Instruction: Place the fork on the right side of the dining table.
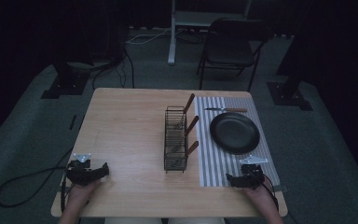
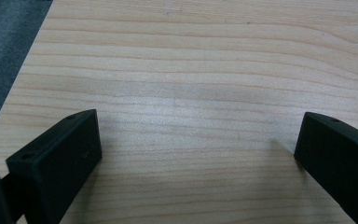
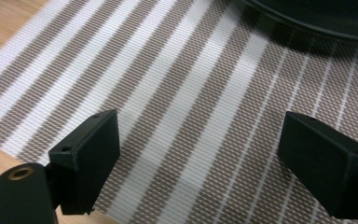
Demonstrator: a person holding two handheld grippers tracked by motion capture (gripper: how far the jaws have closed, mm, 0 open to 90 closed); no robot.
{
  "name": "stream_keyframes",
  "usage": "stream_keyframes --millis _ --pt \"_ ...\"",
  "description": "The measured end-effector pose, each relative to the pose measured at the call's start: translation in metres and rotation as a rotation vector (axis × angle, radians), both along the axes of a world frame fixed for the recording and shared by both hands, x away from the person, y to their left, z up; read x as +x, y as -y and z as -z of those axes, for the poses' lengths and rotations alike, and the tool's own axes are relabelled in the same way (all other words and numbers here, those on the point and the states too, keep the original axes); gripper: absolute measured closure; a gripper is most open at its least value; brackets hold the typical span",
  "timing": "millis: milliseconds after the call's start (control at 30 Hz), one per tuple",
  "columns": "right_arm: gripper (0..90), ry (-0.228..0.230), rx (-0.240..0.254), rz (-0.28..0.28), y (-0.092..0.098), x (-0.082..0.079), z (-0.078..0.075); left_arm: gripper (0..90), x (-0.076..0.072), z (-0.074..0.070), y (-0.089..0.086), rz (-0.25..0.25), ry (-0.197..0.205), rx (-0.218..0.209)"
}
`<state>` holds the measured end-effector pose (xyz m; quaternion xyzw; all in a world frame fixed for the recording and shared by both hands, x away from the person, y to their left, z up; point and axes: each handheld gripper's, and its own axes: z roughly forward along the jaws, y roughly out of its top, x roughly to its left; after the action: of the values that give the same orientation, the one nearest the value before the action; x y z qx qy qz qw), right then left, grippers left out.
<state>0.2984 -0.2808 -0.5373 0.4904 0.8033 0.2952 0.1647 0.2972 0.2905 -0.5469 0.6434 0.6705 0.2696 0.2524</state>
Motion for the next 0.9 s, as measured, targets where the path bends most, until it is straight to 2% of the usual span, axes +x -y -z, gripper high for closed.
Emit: stream_keyframes --millis 167,200,400,900 --pt "13.8 0.007 0.021 -0.017 -0.003 0.001 -0.006 0.7 0.0 0.0 0.0 0.0 0.002 0.0" --pt "14.6 0.003 0.04 -0.026 -0.004 0.002 -0.009 0.7 0.0 0.0 0.0 0.002 0.0 0.002" --pt "14.7 0.004 0.047 -0.045 -0.005 0.004 -0.014 0.7 0.0 0.0 0.0 0.001 0.0 0.001" --pt "15.7 0.071 0.091 -0.056 -0.007 0.016 -0.038 0.7 0.0 0.0 0.0 0.001 -0.001 0.002"
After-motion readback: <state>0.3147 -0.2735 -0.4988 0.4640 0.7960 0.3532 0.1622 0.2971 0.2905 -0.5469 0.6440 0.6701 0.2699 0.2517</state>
